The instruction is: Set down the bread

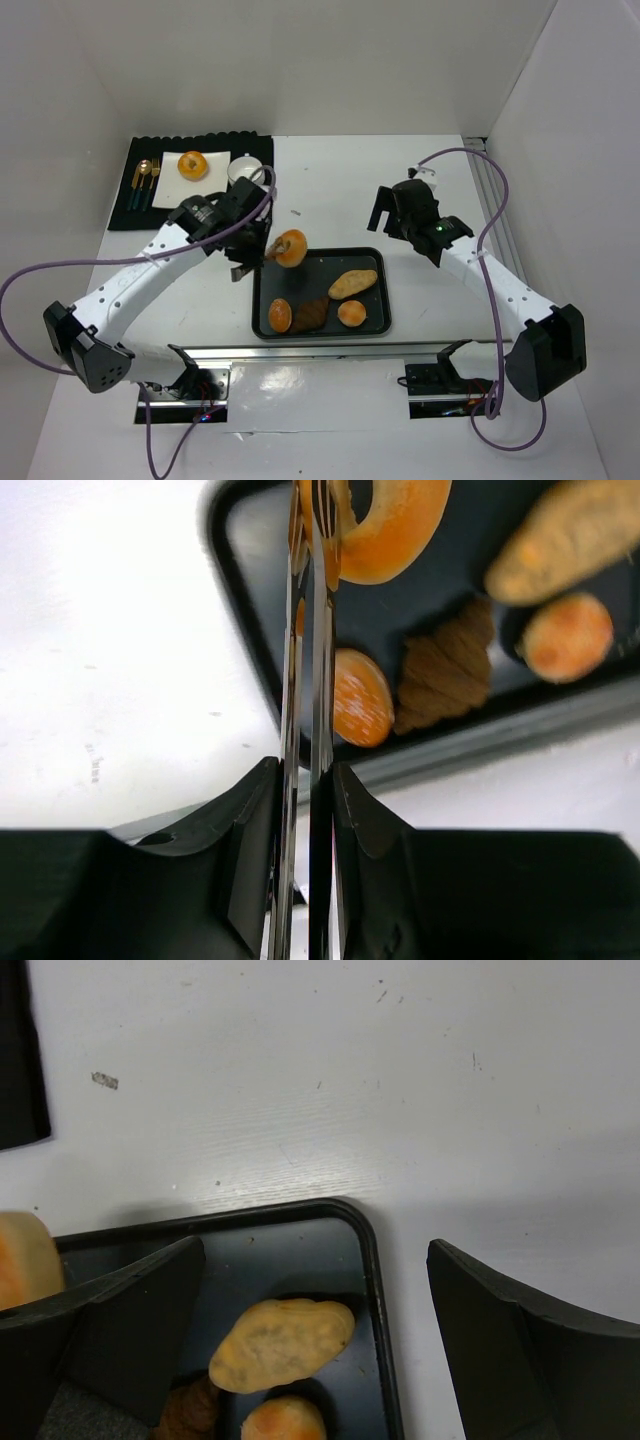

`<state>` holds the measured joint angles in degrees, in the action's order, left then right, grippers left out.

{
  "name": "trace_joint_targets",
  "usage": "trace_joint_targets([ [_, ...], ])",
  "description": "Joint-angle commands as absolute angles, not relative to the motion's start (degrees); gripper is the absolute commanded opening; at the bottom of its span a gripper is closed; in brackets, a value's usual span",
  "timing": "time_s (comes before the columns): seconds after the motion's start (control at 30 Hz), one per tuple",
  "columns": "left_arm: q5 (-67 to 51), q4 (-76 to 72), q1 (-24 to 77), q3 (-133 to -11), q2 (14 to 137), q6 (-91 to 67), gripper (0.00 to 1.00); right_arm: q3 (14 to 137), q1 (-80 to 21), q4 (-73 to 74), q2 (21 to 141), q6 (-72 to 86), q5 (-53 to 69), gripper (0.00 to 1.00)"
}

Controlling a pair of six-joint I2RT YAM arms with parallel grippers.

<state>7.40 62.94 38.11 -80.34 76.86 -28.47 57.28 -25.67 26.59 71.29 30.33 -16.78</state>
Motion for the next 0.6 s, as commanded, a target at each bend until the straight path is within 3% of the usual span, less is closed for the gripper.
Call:
trace_joint_targets([
  [0.0,15.62,64.95,34.11,-84.11,75.95,-31.72,0.32,61.17,-26.63,24.26,70.66,29.10,-15.82,0.99],
  [0.4,24.16,53.12,7.68,-84.12,74.27,-31.65,0.34,64.68,-26.63,23.20,73.91,28.56,-14.15,0.99],
  [0.57,22.25,47.73,2.11,-84.72,79.62,-31.64,0.34,65.21,-26.63,23.82,74.53,28.04,-14.68,0.99],
])
